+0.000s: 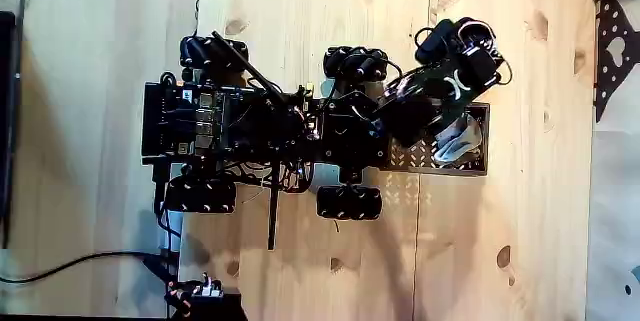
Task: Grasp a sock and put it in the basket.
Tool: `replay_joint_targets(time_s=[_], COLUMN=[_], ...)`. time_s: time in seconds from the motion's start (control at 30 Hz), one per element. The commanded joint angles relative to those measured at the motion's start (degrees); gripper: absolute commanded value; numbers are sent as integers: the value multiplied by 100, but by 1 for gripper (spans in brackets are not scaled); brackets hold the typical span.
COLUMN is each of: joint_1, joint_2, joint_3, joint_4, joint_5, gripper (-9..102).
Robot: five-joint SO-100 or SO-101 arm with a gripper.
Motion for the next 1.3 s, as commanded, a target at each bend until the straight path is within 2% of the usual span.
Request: replay_joint_targets(time_s=[0.0, 0.3, 0.5, 0.67, 0.7, 0.73, 0.77, 0.83, 0.93, 1.13, 1.27], joint_1=[-79, -114, -360, -501, -501, -510, -492, -413, -220, 53, 325], joint_2=[-457, -2452, -3709, -4992, -5221, -5405, -5493, -5423, -4500, -896, 896], joint_3=[-9, -281, -1151, -2391, -2654, -2918, -3094, -3155, -3155, -3146, -3138], joint_4=[-598, -2180, -2276, -1802, -1705, -1564, -1433, -1283, -264, 2725, 3981], joint_5=[-35, -211, -343, -413, -475, -571, -536, -554, -229, 431, 501], gripper=[34, 35, 39, 40, 35, 11, 0, 0, 0, 0, 0])
